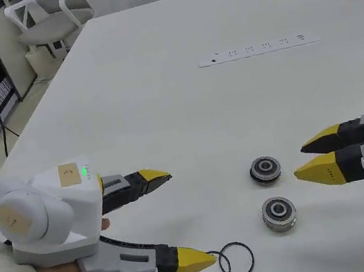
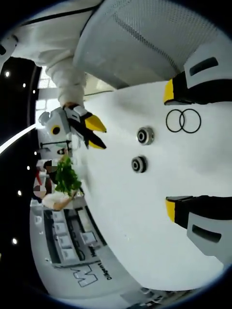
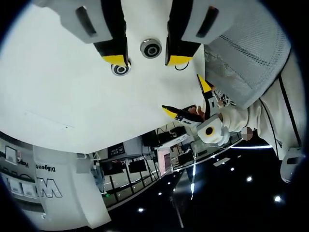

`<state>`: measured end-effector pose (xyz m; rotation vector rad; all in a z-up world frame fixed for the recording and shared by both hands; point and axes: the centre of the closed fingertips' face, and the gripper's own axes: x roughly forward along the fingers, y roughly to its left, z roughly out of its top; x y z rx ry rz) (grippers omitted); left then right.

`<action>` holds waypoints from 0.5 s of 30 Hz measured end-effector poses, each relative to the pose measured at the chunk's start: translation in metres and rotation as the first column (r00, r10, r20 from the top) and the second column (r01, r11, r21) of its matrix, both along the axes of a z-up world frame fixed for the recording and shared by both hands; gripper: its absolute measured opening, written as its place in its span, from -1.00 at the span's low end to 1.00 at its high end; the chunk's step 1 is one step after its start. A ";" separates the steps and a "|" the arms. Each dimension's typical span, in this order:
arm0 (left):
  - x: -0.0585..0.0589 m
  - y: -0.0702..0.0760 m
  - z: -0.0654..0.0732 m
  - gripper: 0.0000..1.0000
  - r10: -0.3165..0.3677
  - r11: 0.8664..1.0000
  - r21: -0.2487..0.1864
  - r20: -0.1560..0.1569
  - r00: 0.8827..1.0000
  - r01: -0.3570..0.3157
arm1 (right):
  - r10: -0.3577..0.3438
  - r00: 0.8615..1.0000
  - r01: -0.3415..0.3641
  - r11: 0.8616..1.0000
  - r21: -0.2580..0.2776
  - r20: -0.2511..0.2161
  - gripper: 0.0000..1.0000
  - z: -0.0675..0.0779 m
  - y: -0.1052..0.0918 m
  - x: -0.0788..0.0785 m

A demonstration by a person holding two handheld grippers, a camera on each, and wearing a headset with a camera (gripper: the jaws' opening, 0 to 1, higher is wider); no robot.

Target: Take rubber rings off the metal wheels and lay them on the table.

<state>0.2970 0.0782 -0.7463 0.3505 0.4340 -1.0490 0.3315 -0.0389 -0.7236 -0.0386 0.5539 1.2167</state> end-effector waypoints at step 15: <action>0.024 -0.027 0.019 0.50 -0.066 0.998 -0.012 0.045 0.997 0.066 | -0.116 0.993 0.116 0.993 -0.034 0.003 -0.44 -0.008 -0.032 0.009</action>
